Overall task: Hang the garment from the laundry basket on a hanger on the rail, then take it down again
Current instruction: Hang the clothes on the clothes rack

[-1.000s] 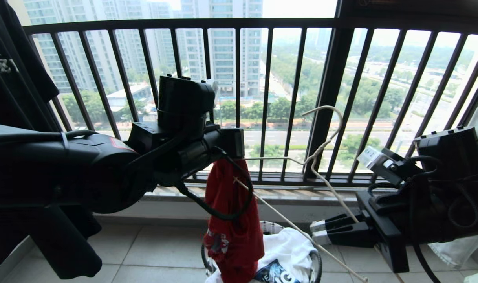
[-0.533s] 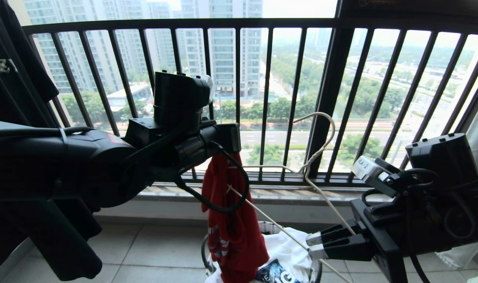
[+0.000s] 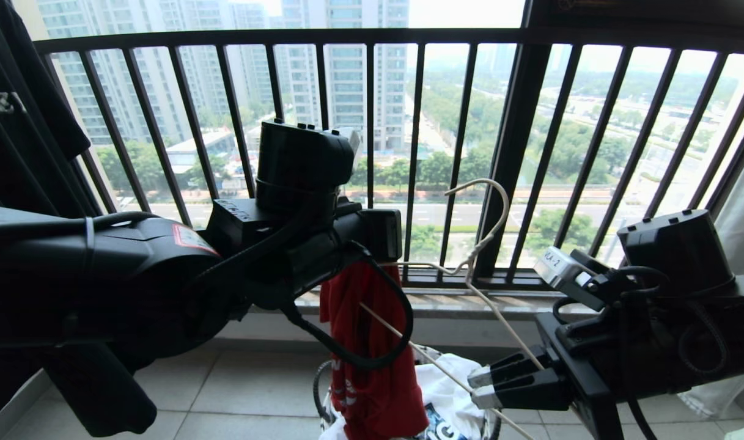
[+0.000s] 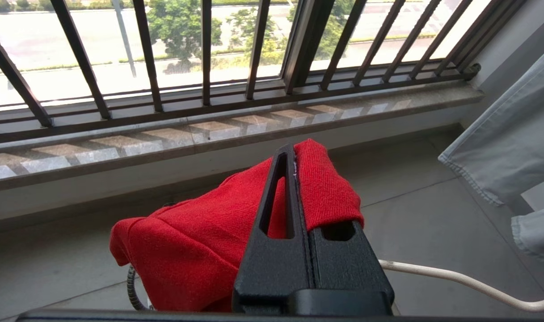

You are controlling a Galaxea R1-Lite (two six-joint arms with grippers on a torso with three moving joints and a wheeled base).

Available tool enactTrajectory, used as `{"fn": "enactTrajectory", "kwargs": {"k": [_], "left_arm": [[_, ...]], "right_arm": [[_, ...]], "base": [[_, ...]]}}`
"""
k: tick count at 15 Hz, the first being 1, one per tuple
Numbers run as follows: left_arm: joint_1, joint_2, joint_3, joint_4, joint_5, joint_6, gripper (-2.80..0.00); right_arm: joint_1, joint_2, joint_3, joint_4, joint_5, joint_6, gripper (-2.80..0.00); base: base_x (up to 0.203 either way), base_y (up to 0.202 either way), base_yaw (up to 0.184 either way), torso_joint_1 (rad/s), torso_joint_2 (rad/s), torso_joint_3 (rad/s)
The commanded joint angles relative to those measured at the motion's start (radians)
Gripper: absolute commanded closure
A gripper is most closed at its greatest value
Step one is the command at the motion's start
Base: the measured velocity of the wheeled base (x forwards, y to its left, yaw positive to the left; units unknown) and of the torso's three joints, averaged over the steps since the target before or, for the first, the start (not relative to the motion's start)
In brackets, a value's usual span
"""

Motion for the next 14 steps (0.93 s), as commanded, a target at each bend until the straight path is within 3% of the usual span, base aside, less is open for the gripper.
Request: {"fn": "enactTrajectory", "kwargs": {"k": [1, 8, 14], "left_arm": [[-0.011, -0.033, 0.002, 0.002, 0.004, 0.0, 0.0], [-0.089, -0.071, 0.019, 0.001, 0.004, -0.005, 0.0], [-0.132, -0.049, 0.028, -0.013, 0.004, -0.049, 0.0]], "right_arm": [[-0.031, 0.004, -0.005, -0.031, -0.011, -0.002, 0.0], [-0.026, 0.015, 0.004, -0.061, -0.012, 0.007, 0.0], [0.013, 0.065, 0.013, -0.137, -0.01, 0.015, 0.0]], "base": [[0.0, 0.0, 0.0, 0.0, 0.0, 0.0], [0.0, 0.0, 0.0, 0.0, 0.0, 0.0], [0.0, 0.0, 0.0, 0.0, 0.0, 0.0]]}}
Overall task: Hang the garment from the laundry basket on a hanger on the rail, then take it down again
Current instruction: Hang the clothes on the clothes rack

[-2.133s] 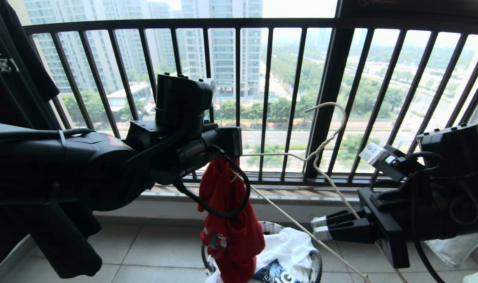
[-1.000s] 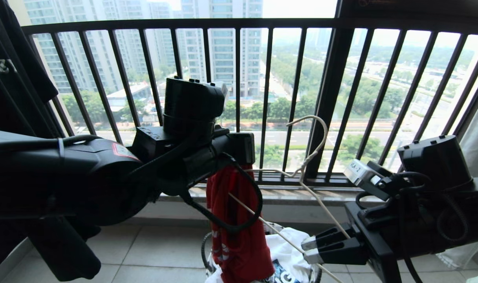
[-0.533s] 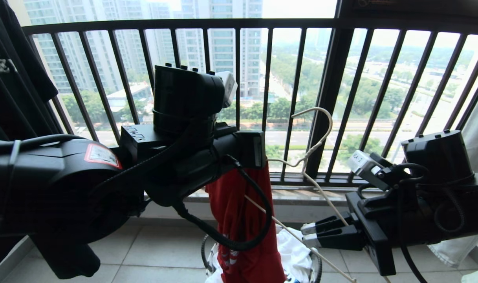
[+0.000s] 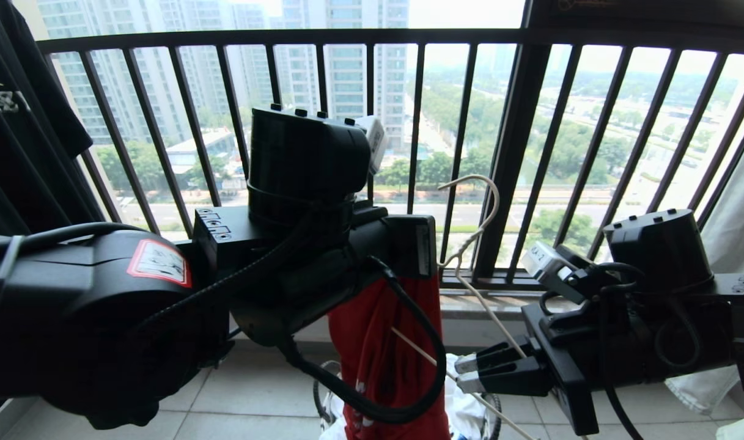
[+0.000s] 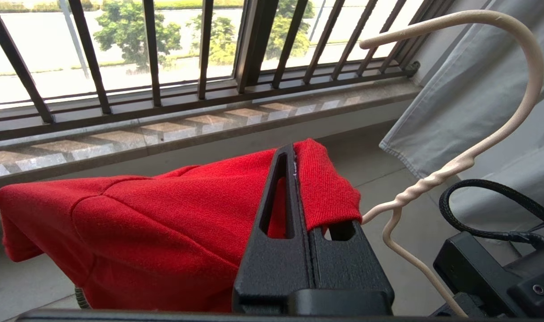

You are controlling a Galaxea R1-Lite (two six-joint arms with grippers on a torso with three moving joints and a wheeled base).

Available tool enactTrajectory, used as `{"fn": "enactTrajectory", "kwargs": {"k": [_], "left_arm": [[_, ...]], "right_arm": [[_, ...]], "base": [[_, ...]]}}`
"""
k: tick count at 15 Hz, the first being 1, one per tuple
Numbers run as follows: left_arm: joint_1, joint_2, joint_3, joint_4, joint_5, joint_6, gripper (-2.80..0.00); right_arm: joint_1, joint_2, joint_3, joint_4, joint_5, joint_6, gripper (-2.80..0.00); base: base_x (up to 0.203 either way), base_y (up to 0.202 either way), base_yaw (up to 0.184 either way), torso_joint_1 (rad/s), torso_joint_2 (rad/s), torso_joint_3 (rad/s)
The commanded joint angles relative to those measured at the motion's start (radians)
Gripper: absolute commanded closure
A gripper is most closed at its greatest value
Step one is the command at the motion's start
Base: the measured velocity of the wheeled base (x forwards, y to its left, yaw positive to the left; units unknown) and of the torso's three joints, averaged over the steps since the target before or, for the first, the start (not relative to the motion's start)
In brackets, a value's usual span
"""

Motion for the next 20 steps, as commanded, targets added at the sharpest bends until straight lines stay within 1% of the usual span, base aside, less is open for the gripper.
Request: {"fn": "enactTrajectory", "kwargs": {"k": [1, 3, 5, 7, 11, 14, 20], "left_arm": [[-0.004, 0.019, -0.005, -0.004, 0.003, -0.023, 0.0], [-0.002, 0.036, -0.011, -0.005, 0.003, -0.025, 0.0], [0.002, 0.041, -0.012, -0.005, 0.004, -0.028, 0.0], [0.014, 0.035, -0.024, -0.005, 0.006, -0.03, 0.0], [0.018, 0.011, -0.026, -0.005, 0.006, -0.036, 0.0], [0.014, -0.041, -0.022, -0.004, 0.002, -0.047, 0.0], [-0.034, -0.055, -0.002, 0.002, 0.0, -0.046, 0.0]], "right_arm": [[0.001, 0.027, 0.013, -0.07, 0.002, 0.005, 0.0], [-0.019, 0.035, 0.033, -0.165, -0.022, 0.0, 0.0], [-0.026, 0.081, 0.018, -0.216, -0.031, -0.01, 0.0], [-0.026, 0.126, -0.004, -0.27, -0.032, -0.041, 0.0], [-0.018, 0.16, -0.028, -0.283, -0.029, -0.15, 0.0], [-0.001, 0.164, -0.032, -0.283, -0.028, -0.156, 0.0], [0.03, 0.171, -0.033, -0.284, -0.028, -0.147, 0.0]], "base": [[0.0, 0.0, 0.0, 0.0, 0.0, 0.0], [0.0, 0.0, 0.0, 0.0, 0.0, 0.0], [0.0, 0.0, 0.0, 0.0, 0.0, 0.0], [0.0, 0.0, 0.0, 0.0, 0.0, 0.0], [0.0, 0.0, 0.0, 0.0, 0.0, 0.0], [0.0, 0.0, 0.0, 0.0, 0.0, 0.0], [0.0, 0.0, 0.0, 0.0, 0.0, 0.0]]}}
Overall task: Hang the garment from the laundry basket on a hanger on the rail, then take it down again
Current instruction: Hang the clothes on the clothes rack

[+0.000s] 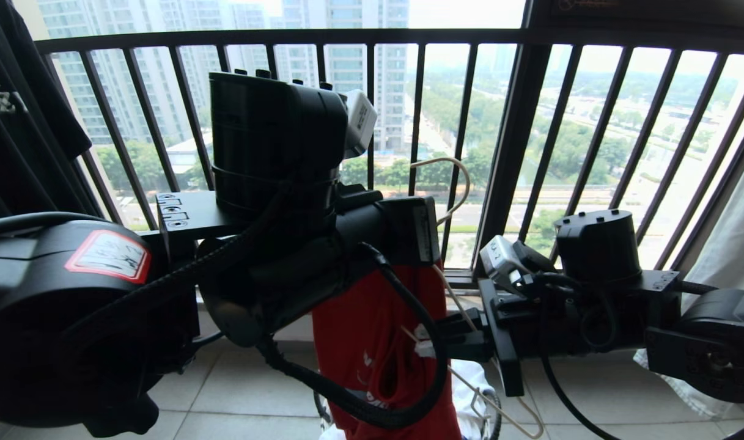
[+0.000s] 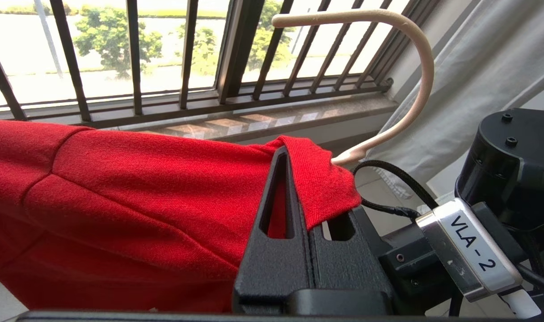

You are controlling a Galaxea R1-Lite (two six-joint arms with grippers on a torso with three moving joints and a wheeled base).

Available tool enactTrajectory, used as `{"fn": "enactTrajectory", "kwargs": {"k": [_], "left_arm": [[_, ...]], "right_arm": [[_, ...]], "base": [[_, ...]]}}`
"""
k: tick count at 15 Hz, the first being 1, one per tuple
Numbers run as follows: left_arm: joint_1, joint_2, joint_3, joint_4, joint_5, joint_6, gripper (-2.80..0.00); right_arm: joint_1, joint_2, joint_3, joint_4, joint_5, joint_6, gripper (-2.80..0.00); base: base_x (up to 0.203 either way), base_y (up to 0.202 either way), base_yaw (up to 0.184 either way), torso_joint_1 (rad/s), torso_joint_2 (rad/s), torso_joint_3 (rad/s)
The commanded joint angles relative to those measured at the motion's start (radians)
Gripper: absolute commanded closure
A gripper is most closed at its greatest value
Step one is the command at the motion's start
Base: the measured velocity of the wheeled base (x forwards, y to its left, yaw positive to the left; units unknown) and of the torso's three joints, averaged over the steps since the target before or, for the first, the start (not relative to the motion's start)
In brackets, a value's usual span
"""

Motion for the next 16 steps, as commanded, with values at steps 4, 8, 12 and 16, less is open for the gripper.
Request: {"fn": "enactTrajectory", "kwargs": {"k": [4, 8, 12, 16], "left_arm": [[-0.039, -0.009, 0.006, 0.003, 0.002, -0.002, 0.0], [-0.04, -0.003, 0.014, 0.003, 0.005, 0.002, 0.0], [-0.04, -0.015, 0.012, 0.007, 0.007, 0.005, -2.8], [-0.04, -0.045, 0.009, 0.085, 0.006, 0.051, -2.8]], "right_arm": [[0.004, -0.001, -0.003, -0.004, 0.005, 0.0, 0.0], [0.001, -0.012, -0.005, -0.004, 0.005, 0.003, 0.0], [-0.008, -0.015, -0.008, -0.004, 0.005, 0.003, 0.0], [-0.021, -0.022, -0.011, -0.004, 0.005, 0.005, 0.0]], "base": [[0.0, 0.0, 0.0, 0.0, 0.0, 0.0], [0.0, 0.0, 0.0, 0.0, 0.0, 0.0], [0.0, 0.0, 0.0, 0.0, 0.0, 0.0], [0.0, 0.0, 0.0, 0.0, 0.0, 0.0]]}}
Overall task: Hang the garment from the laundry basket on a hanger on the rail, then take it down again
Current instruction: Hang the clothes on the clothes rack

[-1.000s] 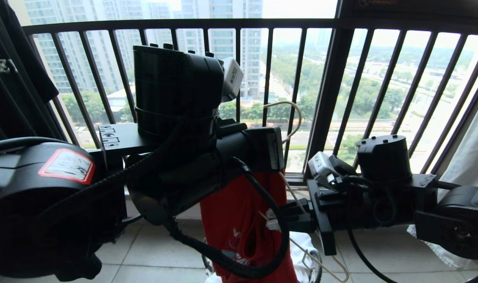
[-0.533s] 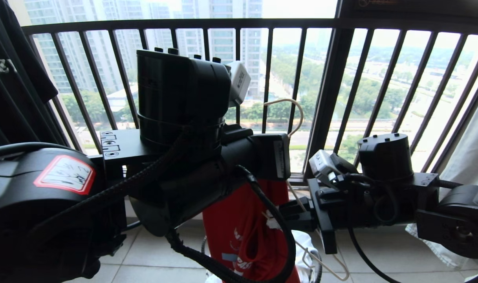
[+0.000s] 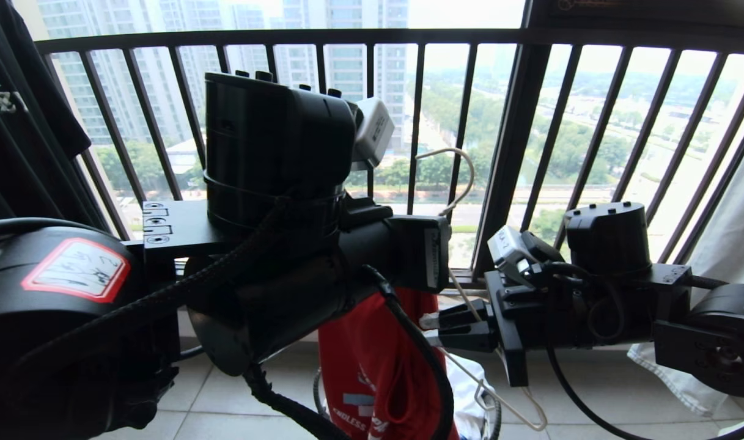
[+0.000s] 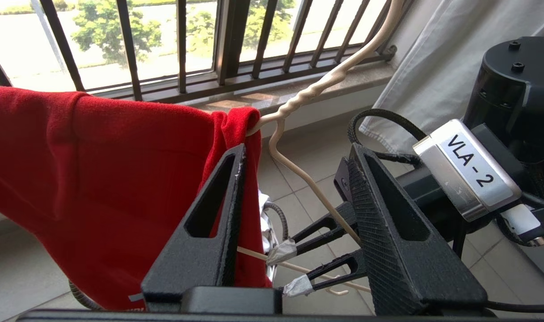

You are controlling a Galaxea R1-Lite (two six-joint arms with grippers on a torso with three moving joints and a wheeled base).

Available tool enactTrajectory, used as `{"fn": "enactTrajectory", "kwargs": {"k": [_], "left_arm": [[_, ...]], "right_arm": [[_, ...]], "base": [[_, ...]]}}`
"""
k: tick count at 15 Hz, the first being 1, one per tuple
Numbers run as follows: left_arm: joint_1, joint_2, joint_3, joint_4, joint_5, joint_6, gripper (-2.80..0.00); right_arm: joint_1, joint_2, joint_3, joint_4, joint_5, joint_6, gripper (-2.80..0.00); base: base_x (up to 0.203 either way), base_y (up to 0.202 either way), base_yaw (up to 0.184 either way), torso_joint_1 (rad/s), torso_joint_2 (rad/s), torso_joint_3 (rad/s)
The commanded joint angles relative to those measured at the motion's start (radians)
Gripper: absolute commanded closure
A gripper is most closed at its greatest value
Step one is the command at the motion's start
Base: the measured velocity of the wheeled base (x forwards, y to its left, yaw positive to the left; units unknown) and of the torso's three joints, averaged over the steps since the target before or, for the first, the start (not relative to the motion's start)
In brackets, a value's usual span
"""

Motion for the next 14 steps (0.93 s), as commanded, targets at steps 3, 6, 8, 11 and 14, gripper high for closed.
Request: {"fn": "enactTrajectory", "kwargs": {"k": [3, 6, 8, 11, 14], "left_arm": [[0.004, -0.048, 0.0, 0.028, 0.004, 0.03, -2.8], [0.031, -0.109, 0.0, 0.086, 0.005, 0.068, -2.8], [0.089, -0.13, -0.02, 0.122, 0.005, 0.087, -2.8], [0.197, -0.136, -0.031, 0.125, 0.004, 0.117, 0.0], [0.261, -0.139, -0.033, 0.124, -0.025, 0.138, 0.0]], "right_arm": [[-0.007, -0.011, -0.001, -0.009, 0.005, -0.003, 0.0], [-0.034, -0.021, -0.002, -0.016, 0.005, -0.002, 0.0], [-0.055, -0.035, -0.009, -0.016, 0.007, 0.003, 0.0], [-0.055, -0.044, -0.018, -0.019, 0.011, 0.095, 0.0], [-0.055, -0.042, -0.018, -0.017, 0.013, 0.097, 0.0]], "base": [[0.0, 0.0, 0.0, 0.0, 0.0, 0.0], [0.0, 0.0, 0.0, 0.0, 0.0, 0.0], [0.0, 0.0, 0.0, 0.0, 0.0, 0.0], [0.0, 0.0, 0.0, 0.0, 0.0, 0.0], [0.0, 0.0, 0.0, 0.0, 0.0, 0.0]]}}
